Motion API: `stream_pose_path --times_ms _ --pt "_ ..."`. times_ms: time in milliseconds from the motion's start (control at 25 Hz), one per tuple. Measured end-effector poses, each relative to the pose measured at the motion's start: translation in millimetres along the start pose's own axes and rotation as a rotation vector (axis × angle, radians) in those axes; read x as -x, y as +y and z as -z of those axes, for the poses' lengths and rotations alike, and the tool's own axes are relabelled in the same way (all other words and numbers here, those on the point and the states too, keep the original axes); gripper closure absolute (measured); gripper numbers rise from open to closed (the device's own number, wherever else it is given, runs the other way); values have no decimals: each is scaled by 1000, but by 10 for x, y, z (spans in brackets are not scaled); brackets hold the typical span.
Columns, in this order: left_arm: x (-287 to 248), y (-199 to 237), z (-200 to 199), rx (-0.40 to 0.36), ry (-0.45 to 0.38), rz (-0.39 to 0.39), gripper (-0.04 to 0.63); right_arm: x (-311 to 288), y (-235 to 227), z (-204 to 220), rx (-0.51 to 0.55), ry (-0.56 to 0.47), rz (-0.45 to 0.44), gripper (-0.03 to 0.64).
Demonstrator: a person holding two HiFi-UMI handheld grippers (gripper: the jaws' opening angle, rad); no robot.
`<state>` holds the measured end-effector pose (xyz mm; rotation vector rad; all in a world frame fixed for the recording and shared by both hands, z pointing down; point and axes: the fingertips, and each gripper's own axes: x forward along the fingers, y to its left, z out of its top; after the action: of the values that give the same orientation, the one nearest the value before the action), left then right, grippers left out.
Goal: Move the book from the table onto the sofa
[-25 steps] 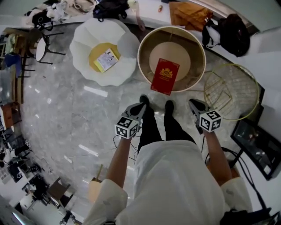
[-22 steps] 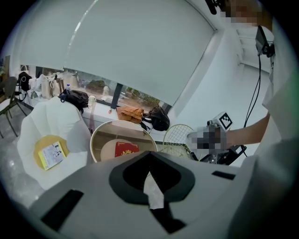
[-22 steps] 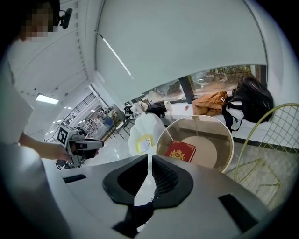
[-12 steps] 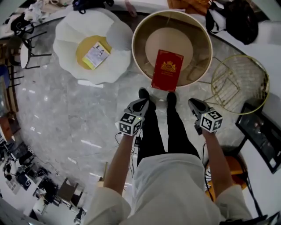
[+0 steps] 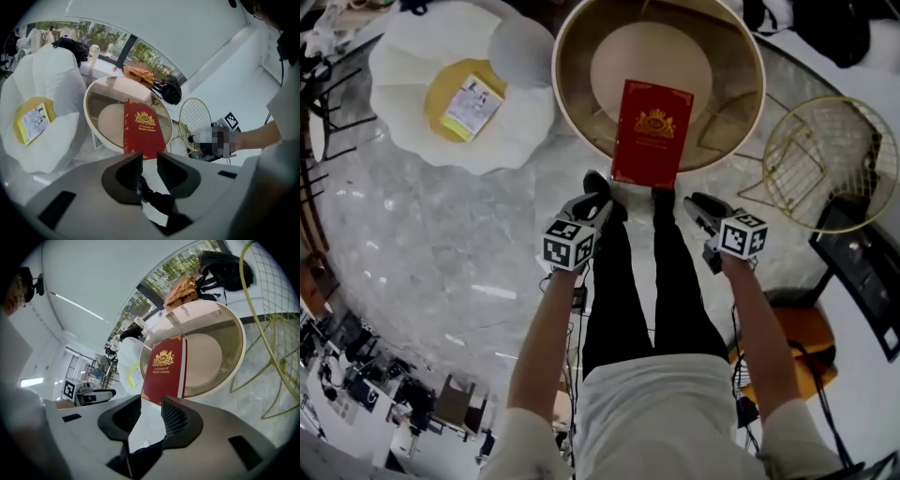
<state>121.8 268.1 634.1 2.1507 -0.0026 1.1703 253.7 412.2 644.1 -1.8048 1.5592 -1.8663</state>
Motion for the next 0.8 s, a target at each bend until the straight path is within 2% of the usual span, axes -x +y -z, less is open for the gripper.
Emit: stream_pose_path --times_ms 160,360,640,800 --pt "-315 243 148 81 48 23 463 -293 -293 187 -102 29 -2 436" --pt "-688 456 290 162 124 75 378 -627 -569 364 -288 45 -44 376" --pt "-1072 655 377 283 178 149 260 -1018 -679 485 -408 88 -154 286" --pt "-1225 654 412 384 220 242 221 -1172 -624 419 -439 101 -238 270"
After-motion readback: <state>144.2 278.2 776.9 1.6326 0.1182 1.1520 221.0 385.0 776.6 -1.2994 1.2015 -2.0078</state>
